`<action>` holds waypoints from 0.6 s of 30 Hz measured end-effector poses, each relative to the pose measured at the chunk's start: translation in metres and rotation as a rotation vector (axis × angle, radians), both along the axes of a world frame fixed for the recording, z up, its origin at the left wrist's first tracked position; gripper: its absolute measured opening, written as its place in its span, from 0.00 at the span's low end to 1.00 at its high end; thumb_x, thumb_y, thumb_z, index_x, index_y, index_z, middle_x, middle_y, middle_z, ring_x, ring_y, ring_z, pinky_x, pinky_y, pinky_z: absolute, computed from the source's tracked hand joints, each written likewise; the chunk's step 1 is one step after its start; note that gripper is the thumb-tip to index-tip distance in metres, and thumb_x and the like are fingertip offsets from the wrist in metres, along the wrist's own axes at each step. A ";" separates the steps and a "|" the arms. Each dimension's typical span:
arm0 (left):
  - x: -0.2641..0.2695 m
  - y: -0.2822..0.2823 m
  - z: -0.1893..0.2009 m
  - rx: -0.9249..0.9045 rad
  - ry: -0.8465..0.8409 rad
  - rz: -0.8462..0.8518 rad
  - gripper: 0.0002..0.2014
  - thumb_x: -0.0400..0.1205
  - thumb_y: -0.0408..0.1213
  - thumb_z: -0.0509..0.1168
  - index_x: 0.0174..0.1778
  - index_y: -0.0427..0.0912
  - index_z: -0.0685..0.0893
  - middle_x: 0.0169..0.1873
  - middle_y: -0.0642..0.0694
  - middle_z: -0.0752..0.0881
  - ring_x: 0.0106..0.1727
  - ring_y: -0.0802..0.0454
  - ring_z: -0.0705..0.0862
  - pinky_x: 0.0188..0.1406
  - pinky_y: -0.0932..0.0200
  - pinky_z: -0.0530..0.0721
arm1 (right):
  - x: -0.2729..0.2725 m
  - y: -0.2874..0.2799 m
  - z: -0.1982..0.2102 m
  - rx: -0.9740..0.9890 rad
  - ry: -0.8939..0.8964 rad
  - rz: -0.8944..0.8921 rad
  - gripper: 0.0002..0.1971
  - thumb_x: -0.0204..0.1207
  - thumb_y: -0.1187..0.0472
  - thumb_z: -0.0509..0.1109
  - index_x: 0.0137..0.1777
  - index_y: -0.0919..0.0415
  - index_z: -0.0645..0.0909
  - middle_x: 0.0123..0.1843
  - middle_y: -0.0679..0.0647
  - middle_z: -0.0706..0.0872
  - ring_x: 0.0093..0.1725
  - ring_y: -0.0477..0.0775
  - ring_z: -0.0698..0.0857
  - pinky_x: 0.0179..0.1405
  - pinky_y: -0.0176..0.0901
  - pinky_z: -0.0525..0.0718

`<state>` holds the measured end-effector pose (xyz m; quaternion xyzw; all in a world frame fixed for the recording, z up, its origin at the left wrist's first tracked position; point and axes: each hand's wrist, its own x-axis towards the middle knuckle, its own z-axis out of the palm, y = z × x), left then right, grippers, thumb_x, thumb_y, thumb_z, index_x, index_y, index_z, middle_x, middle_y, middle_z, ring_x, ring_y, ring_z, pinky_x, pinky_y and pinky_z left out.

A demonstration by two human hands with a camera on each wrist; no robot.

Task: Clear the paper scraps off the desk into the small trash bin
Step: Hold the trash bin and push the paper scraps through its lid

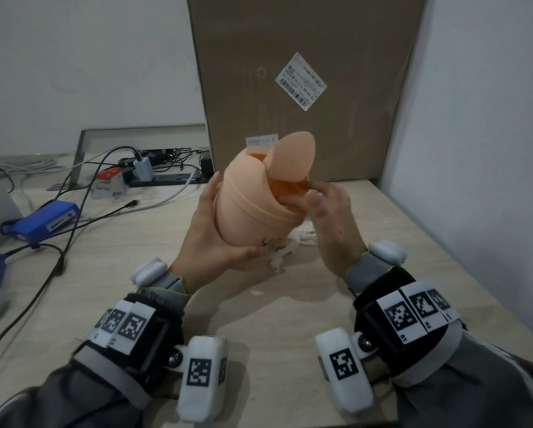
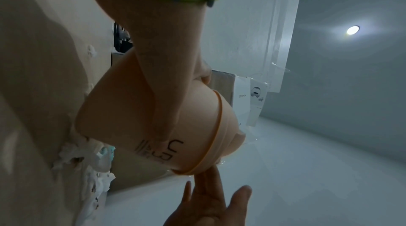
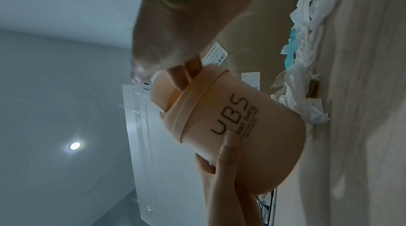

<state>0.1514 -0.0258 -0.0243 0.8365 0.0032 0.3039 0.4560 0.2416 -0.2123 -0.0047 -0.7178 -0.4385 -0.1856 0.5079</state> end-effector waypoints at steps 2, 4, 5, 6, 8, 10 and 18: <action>0.001 0.002 -0.001 -0.044 -0.017 0.025 0.66 0.53 0.55 0.81 0.84 0.57 0.48 0.66 0.78 0.64 0.68 0.78 0.70 0.66 0.61 0.77 | 0.008 -0.003 0.001 0.133 -0.098 -0.074 0.28 0.80 0.49 0.42 0.55 0.52 0.86 0.51 0.32 0.79 0.59 0.29 0.72 0.66 0.54 0.68; 0.001 0.003 -0.001 -0.097 -0.029 0.054 0.66 0.53 0.54 0.82 0.84 0.57 0.48 0.69 0.70 0.67 0.68 0.76 0.71 0.65 0.62 0.78 | 0.016 -0.006 0.000 0.253 -0.140 -0.165 0.25 0.81 0.53 0.45 0.51 0.56 0.87 0.50 0.43 0.85 0.54 0.43 0.79 0.56 0.54 0.78; 0.001 0.004 -0.001 -0.121 -0.036 0.072 0.66 0.53 0.54 0.83 0.83 0.58 0.48 0.71 0.64 0.68 0.69 0.72 0.72 0.65 0.59 0.79 | 0.021 -0.008 -0.001 0.307 -0.055 -0.217 0.26 0.82 0.52 0.45 0.50 0.57 0.87 0.49 0.46 0.88 0.51 0.46 0.82 0.53 0.52 0.80; 0.001 0.005 -0.001 -0.144 -0.048 0.091 0.66 0.53 0.54 0.83 0.83 0.59 0.49 0.73 0.60 0.68 0.70 0.67 0.73 0.66 0.54 0.80 | 0.027 -0.009 -0.001 0.355 0.077 -0.275 0.27 0.82 0.50 0.45 0.49 0.57 0.88 0.48 0.49 0.89 0.50 0.48 0.84 0.52 0.51 0.80; 0.000 0.007 -0.002 -0.195 -0.076 0.135 0.65 0.53 0.53 0.83 0.82 0.60 0.50 0.74 0.56 0.68 0.70 0.63 0.74 0.67 0.48 0.81 | 0.038 -0.015 -0.003 0.332 0.301 -0.436 0.29 0.82 0.45 0.45 0.49 0.57 0.87 0.51 0.54 0.90 0.53 0.54 0.85 0.55 0.49 0.79; 0.000 0.011 -0.002 -0.245 -0.114 0.178 0.64 0.53 0.53 0.84 0.82 0.59 0.50 0.73 0.56 0.70 0.69 0.62 0.75 0.67 0.46 0.81 | 0.051 -0.025 -0.004 0.094 0.462 -0.597 0.28 0.84 0.46 0.45 0.54 0.61 0.85 0.58 0.61 0.87 0.60 0.63 0.82 0.60 0.50 0.75; 0.002 0.025 -0.004 -0.355 -0.145 0.327 0.66 0.51 0.57 0.82 0.82 0.60 0.51 0.73 0.55 0.70 0.70 0.53 0.75 0.69 0.42 0.78 | 0.069 -0.036 -0.017 -0.763 0.603 -0.735 0.25 0.85 0.53 0.41 0.70 0.66 0.72 0.71 0.67 0.75 0.70 0.67 0.73 0.67 0.52 0.70</action>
